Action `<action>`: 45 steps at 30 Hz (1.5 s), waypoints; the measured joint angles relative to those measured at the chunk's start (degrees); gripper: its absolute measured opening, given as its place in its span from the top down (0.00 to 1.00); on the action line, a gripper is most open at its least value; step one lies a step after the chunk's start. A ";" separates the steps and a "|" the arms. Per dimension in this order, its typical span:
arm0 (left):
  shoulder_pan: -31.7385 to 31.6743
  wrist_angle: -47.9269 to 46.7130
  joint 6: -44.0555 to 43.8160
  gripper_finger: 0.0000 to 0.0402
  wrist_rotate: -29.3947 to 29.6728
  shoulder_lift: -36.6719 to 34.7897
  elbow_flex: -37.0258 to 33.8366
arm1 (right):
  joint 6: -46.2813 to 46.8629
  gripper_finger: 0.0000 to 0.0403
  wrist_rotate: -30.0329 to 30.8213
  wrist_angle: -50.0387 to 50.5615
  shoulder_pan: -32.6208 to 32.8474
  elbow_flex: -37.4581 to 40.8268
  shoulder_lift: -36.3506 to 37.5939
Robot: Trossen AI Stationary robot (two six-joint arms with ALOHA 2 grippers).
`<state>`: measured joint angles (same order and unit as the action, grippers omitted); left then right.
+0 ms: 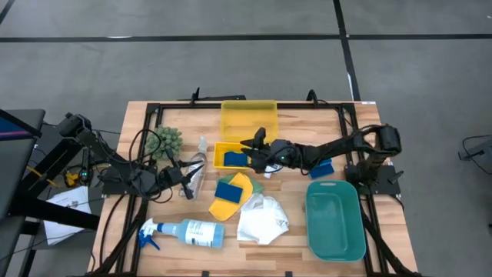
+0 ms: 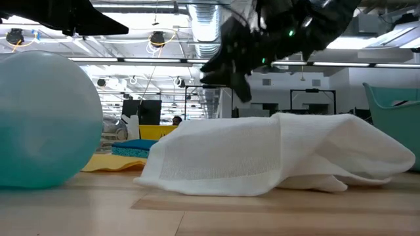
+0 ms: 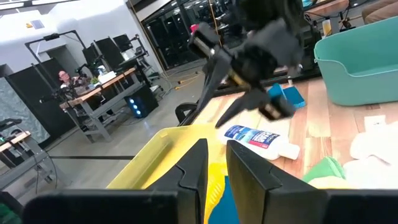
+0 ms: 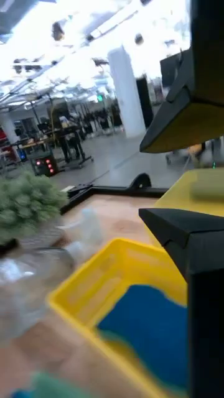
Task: Pick & Place Kitchen Items
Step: Put the transparent spray bottle into the top yellow bin
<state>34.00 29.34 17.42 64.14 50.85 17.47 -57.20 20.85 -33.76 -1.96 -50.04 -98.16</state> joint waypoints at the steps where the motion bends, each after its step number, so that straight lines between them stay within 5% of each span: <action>1: 0.00 -0.05 -0.12 0.87 -0.08 0.00 0.00 | 2.48 0.63 0.01 1.55 0.25 0.00 1.26; 9: 0.01 -0.86 -1.08 0.87 -2.21 0.00 0.00 | 25.09 0.63 -2.06 19.45 2.30 0.00 15.38; 18: 0.01 -0.85 -1.32 0.87 -2.32 0.00 0.00 | 47.34 0.63 -13.14 36.83 6.41 0.00 29.19; 27: 0.02 -0.50 -1.60 0.87 -2.51 0.00 0.00 | 58.52 0.67 -13.13 40.55 15.18 0.98 36.61; 37: -2.06 3.02 -1.63 0.82 -2.40 0.00 0.00 | 63.30 0.73 6.23 38.62 23.39 7.39 46.88; 45: -10.61 5.88 -2.02 0.62 -1.62 0.04 0.81 | 62.81 0.73 10.96 38.50 24.68 10.90 53.37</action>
<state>23.39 35.23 15.39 62.52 50.89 18.28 5.61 31.81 4.73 22.72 -39.14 -44.79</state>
